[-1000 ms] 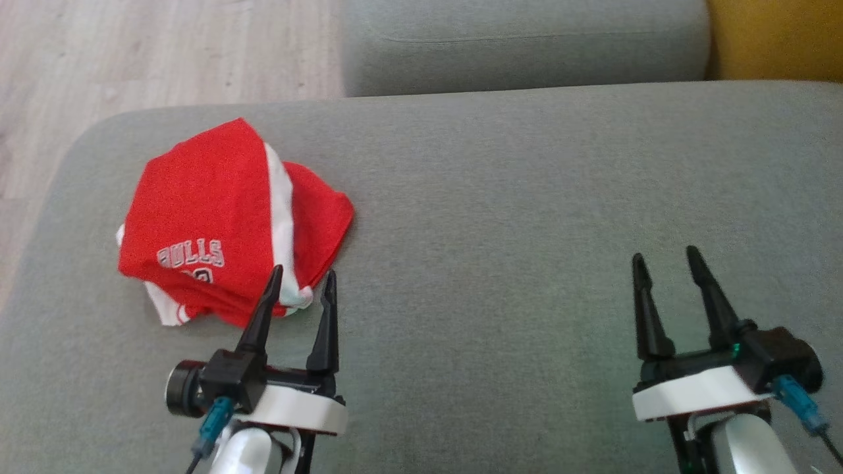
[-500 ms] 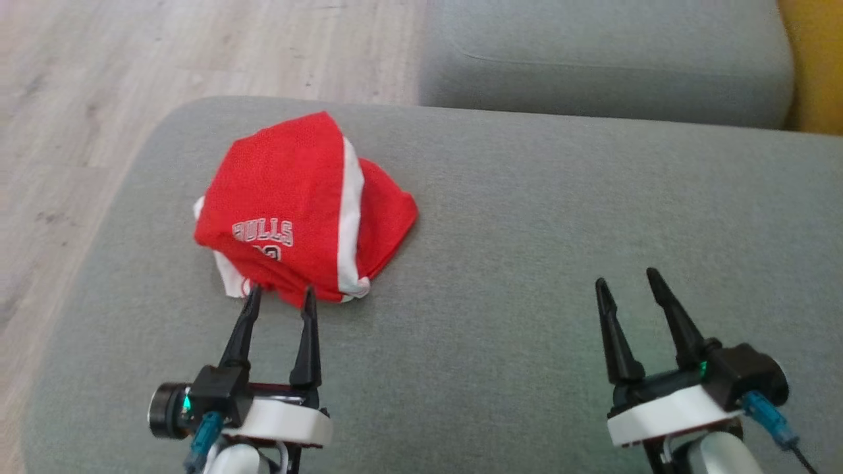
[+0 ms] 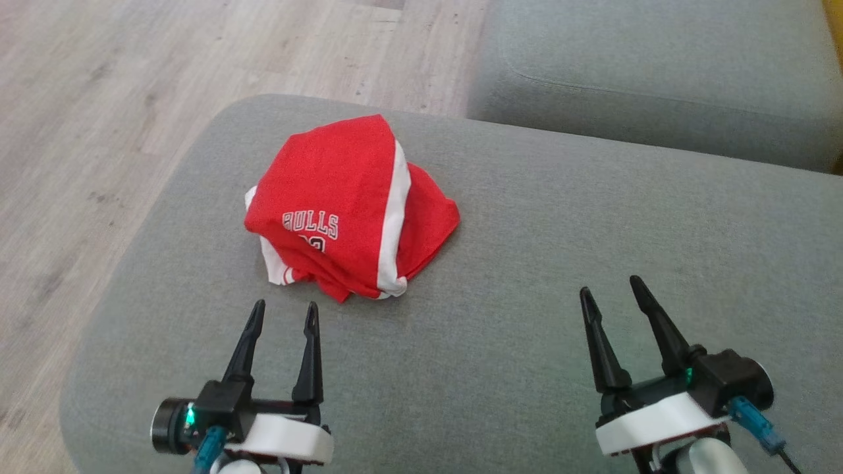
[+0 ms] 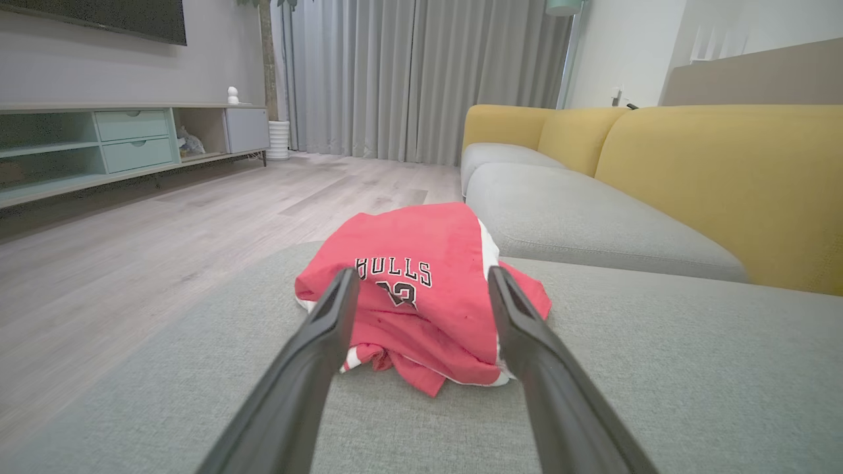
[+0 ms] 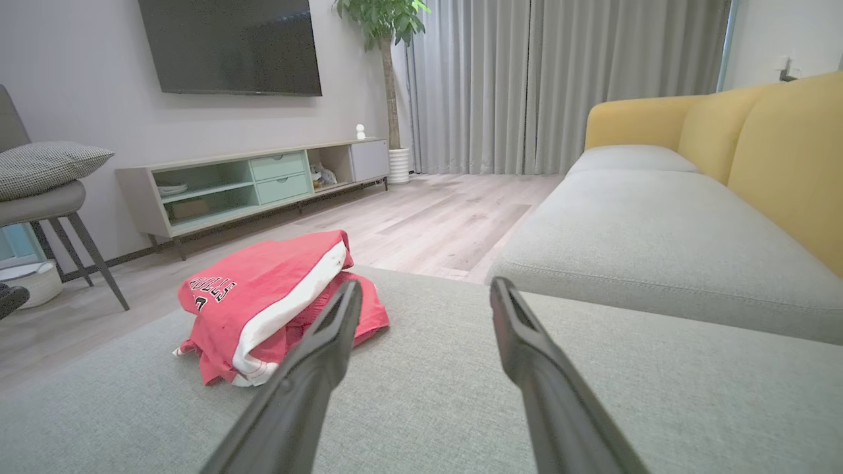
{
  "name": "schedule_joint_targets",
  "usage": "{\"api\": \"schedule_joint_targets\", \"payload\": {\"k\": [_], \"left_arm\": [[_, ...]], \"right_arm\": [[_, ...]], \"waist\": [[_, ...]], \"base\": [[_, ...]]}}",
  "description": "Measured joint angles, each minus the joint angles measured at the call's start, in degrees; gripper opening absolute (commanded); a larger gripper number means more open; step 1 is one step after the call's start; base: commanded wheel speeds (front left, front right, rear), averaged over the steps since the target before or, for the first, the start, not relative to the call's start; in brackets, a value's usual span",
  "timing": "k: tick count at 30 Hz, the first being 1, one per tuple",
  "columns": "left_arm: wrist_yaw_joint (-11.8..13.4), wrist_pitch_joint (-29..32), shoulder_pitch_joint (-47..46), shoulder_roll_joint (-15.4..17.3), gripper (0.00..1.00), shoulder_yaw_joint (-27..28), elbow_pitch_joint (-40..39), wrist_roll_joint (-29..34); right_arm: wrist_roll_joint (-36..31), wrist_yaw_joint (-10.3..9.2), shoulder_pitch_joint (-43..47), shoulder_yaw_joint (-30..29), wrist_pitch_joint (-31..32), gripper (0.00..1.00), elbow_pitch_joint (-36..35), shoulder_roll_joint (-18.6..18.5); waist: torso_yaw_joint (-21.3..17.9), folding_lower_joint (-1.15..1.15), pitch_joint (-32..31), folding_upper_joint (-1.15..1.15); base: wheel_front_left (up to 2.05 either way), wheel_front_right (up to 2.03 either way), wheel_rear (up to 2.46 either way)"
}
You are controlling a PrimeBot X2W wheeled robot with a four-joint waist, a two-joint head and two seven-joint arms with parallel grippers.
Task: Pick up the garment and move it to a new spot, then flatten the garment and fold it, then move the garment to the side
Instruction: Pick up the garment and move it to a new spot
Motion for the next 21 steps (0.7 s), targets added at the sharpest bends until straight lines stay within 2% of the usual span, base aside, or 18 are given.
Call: {"api": "schedule_joint_targets", "payload": {"k": [7, 14, 21], "left_arm": [[-0.1, 0.0, 0.0, 0.0, 1.00, 0.0, 0.0, 0.5], [-1.2, 0.0, -0.6, 0.2, 1.00, -0.9, 1.2, 3.9], [-3.9, 1.6, -12.7, 1.3, 1.00, -5.1, 7.4, 8.9]], "right_arm": [[0.5, 0.00, 0.2, 0.9, 0.0, 1.00, 0.0, 0.0], [0.4, 0.00, 0.2, 0.7, 0.0, 1.00, -0.1, 0.0], [-0.1, 0.00, -1.8, -1.3, 0.0, 1.00, -1.0, 0.0]], "waist": [[1.6, 0.00, 0.3, 0.00], [0.4, 0.00, 2.4, 0.00], [-1.7, 0.00, 6.9, 0.00]], "base": [[0.00, 0.00, 0.00], [0.00, 0.00, 0.00], [0.00, 0.00, 0.00]]}}
